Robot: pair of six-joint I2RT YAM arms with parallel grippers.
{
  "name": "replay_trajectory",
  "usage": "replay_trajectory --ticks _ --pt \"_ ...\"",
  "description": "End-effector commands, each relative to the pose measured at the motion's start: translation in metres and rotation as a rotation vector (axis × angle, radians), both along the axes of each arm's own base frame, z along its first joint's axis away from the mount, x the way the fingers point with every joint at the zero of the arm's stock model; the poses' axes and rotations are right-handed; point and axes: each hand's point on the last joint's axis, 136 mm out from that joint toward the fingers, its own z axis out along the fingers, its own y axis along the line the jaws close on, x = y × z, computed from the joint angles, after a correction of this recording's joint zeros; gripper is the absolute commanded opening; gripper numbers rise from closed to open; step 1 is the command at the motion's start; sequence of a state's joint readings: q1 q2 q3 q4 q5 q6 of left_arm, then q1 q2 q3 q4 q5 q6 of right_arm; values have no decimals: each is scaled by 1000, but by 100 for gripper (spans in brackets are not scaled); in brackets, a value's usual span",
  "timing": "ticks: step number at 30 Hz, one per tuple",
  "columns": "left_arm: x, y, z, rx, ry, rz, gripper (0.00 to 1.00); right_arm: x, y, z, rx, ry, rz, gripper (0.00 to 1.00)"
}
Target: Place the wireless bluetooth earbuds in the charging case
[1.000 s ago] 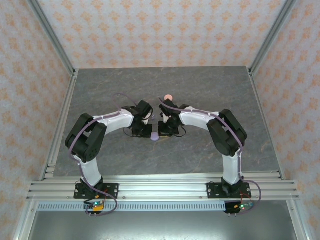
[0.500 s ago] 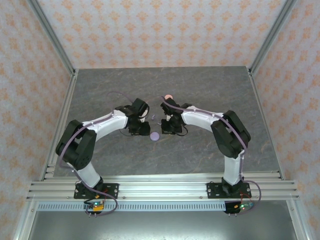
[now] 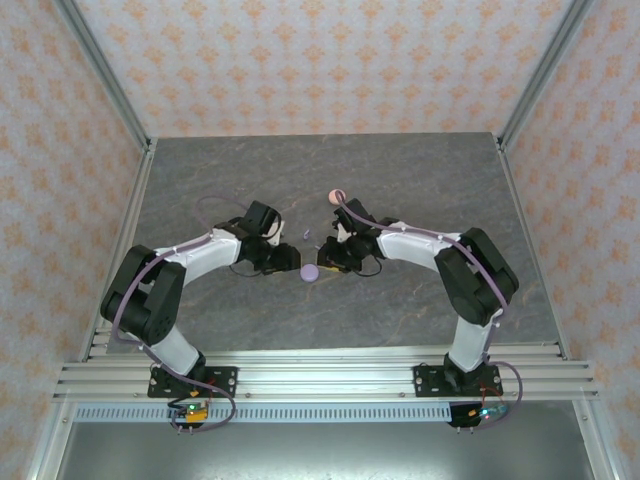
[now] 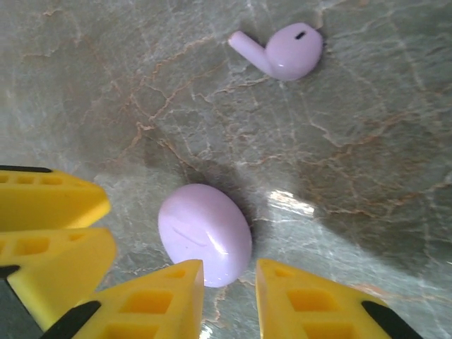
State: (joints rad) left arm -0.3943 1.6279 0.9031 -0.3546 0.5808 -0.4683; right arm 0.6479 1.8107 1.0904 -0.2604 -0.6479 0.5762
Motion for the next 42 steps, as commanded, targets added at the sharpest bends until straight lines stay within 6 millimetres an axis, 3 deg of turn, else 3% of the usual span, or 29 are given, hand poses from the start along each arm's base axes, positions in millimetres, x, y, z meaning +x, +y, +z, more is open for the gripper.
replay_trajectory --ticks 1,23,42 --pt "2 -9 -2 -64 0 -3 45 1 10 -1 60 19 -5 24" --pt "-4 -21 -24 -146 57 -6 47 -8 8 -28 -9 75 9 17" --pt "0 -40 -16 -281 69 -9 44 -10 7 -32 -22 75 20 14"
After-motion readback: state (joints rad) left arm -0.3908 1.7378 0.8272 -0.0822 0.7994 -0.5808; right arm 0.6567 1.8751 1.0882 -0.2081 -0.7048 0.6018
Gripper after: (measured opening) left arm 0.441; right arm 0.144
